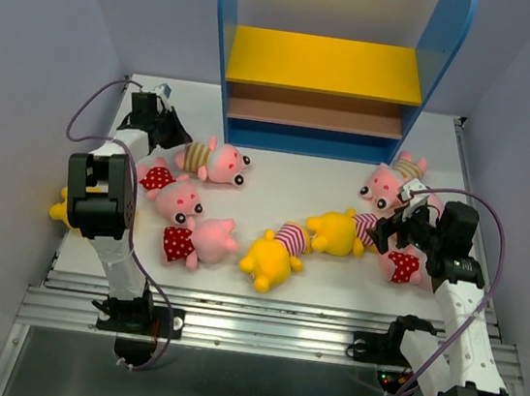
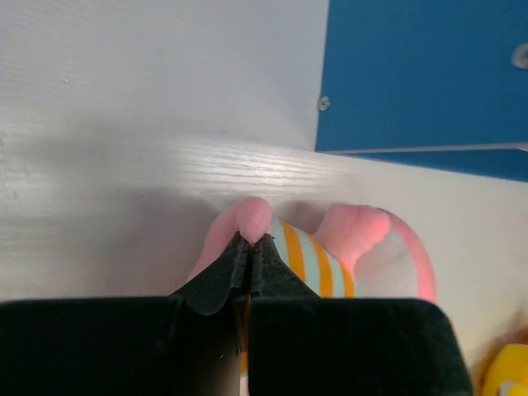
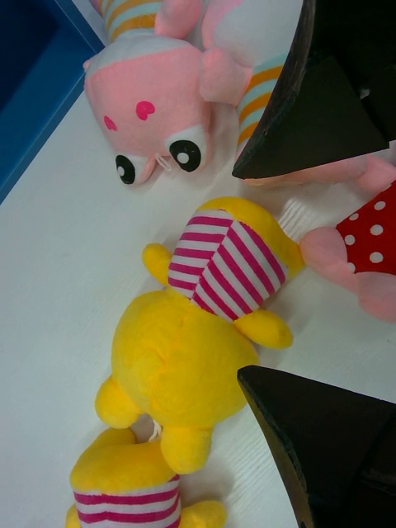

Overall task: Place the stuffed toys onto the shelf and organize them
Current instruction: Grab a stuffed toy with the left arm

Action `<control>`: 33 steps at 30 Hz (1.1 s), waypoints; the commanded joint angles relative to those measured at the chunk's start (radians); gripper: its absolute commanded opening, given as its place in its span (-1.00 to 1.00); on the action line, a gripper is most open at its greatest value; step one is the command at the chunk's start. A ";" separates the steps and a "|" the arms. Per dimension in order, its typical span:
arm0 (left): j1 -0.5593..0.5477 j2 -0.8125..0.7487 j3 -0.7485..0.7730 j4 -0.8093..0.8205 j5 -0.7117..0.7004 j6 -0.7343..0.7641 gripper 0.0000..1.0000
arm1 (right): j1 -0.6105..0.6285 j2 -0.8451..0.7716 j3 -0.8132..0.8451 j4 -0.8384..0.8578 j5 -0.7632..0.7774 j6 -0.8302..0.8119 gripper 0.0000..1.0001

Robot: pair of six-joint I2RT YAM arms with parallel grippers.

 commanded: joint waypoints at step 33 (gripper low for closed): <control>-0.312 -0.555 -0.733 0.854 -0.224 -1.141 -1.00 | -0.005 -0.021 0.023 0.020 -0.006 -0.012 1.00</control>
